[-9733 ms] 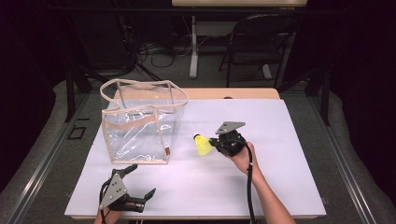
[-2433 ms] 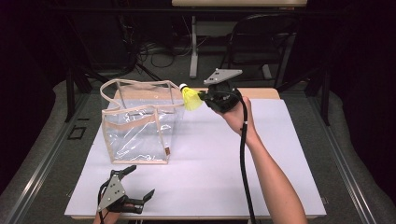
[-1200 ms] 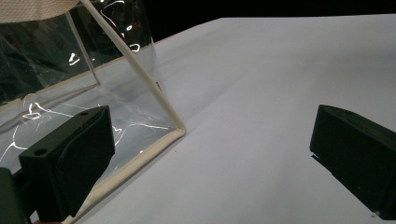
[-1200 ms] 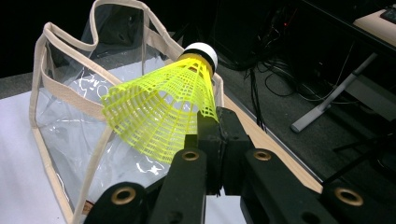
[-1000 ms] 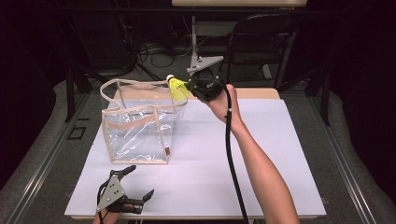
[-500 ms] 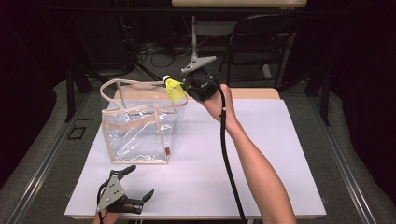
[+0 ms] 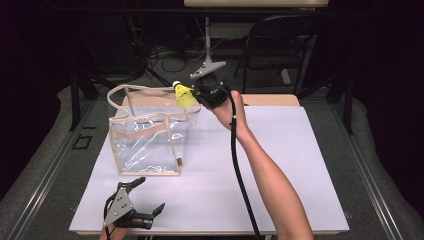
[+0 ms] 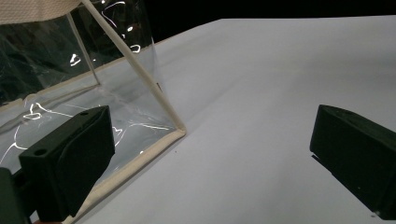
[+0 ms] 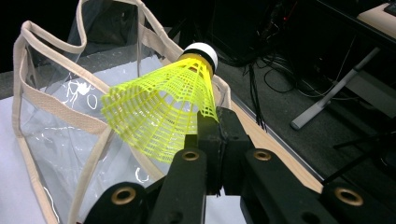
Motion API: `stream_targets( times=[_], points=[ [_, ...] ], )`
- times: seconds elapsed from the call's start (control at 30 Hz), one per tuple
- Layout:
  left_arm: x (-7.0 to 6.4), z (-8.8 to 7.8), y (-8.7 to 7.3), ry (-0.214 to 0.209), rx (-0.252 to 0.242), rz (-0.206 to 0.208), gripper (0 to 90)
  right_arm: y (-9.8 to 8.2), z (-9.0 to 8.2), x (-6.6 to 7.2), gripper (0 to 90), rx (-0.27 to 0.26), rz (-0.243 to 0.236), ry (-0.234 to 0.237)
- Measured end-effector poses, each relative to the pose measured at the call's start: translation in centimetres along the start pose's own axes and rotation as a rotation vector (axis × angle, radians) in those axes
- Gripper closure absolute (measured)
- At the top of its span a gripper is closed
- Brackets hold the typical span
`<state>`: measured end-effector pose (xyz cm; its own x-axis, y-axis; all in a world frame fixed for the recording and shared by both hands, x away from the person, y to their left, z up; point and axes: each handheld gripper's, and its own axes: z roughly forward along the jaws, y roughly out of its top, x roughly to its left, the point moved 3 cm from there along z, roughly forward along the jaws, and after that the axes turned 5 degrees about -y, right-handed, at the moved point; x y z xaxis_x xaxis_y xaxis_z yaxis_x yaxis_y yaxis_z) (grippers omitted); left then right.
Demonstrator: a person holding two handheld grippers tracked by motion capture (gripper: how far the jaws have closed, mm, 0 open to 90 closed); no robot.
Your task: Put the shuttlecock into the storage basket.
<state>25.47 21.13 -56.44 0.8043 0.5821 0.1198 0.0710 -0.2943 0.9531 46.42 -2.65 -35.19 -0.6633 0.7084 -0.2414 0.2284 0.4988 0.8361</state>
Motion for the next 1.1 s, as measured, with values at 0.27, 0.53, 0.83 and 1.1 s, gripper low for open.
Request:
stream_targets(
  times=[0.27,0.53,0.83,1.1],
  points=[
    [0.0,0.0,0.0,0.002,-0.003,-0.004,0.0,-0.1,0.7,0.2,89.3,-0.010,0.008,-0.019],
    [0.2,0.0,0.0,0.006,-0.003,-0.010,0.0,-0.1,1.2,0.3,89.3,-0.010,0.008,-0.029],
    [0.2,0.0,-0.1,0.006,-0.002,-0.011,0.0,-0.2,1.7,0.3,89.3,-0.001,0.010,-0.043],
    [0.2,0.0,0.0,0.006,-0.003,-0.012,0.0,-0.2,2.5,0.8,89.2,0.016,-0.024,-0.069]
  ],
)
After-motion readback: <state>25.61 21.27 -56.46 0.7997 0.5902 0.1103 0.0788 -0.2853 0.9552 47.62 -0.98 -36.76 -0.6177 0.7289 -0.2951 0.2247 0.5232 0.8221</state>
